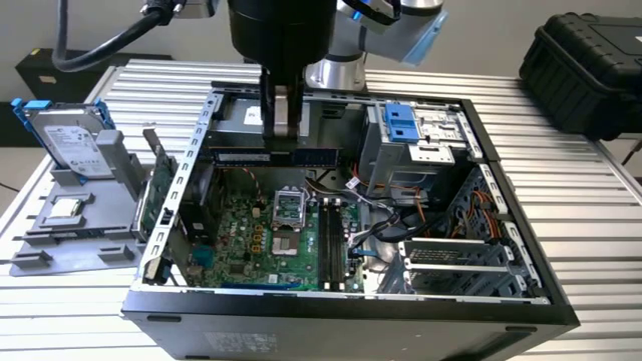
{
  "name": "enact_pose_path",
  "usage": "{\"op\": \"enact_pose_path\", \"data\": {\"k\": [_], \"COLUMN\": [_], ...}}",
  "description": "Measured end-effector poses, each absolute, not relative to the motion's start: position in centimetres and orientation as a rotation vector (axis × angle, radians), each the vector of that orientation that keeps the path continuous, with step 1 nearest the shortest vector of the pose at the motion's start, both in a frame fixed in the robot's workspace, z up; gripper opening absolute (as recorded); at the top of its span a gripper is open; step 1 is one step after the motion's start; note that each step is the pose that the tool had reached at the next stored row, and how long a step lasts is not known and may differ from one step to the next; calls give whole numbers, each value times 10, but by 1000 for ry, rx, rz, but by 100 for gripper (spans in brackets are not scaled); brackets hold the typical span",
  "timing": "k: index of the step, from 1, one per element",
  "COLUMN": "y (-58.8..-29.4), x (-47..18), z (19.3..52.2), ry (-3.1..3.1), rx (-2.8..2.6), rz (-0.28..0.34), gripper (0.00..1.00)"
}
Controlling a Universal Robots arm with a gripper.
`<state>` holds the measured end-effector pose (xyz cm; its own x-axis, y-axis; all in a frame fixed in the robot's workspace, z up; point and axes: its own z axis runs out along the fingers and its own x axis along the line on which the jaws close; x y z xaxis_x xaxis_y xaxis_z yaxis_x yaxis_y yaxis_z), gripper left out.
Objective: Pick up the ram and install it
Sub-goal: 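Pick up the ram and move it above insertion slot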
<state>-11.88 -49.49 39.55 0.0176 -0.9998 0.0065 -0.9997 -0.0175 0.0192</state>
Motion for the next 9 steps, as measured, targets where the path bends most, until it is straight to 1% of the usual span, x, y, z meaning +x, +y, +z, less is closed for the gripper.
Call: {"op": "enact_pose_path", "data": {"k": [9], "y": [-495], "x": [-93], "z": [396], "ry": [-2189], "rx": [2225], "rz": [-18], "gripper": [0]}}
